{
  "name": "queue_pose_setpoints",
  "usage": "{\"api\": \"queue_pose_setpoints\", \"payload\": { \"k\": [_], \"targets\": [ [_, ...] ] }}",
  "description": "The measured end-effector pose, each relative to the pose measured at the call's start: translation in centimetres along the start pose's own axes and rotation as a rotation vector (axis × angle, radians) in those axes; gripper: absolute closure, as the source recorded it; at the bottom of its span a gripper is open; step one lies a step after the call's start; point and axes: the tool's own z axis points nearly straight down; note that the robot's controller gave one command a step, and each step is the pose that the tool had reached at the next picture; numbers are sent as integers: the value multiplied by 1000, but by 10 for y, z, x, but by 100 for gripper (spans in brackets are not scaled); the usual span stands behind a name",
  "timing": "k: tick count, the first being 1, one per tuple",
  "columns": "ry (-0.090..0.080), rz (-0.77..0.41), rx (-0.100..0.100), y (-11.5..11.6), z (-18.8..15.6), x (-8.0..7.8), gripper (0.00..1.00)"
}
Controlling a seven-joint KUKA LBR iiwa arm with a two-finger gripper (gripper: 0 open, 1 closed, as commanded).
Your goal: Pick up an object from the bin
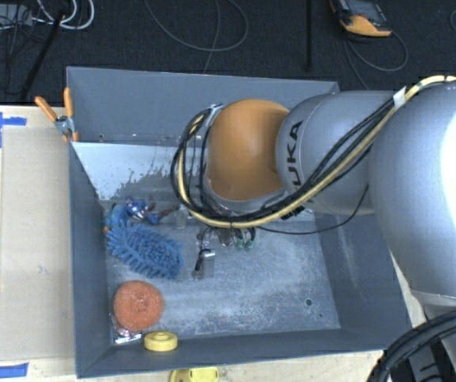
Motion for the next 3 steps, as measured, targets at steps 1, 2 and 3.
{"api": "queue_pose_setpoints", "payload": {
  "k": [1,2,3],
  "targets": [
    [0,-67,2,13,9,1,0],
    [-3,-219,1,33,22,-17,0],
    [-1,95,1,58,52,-6,100]
  ]
}}
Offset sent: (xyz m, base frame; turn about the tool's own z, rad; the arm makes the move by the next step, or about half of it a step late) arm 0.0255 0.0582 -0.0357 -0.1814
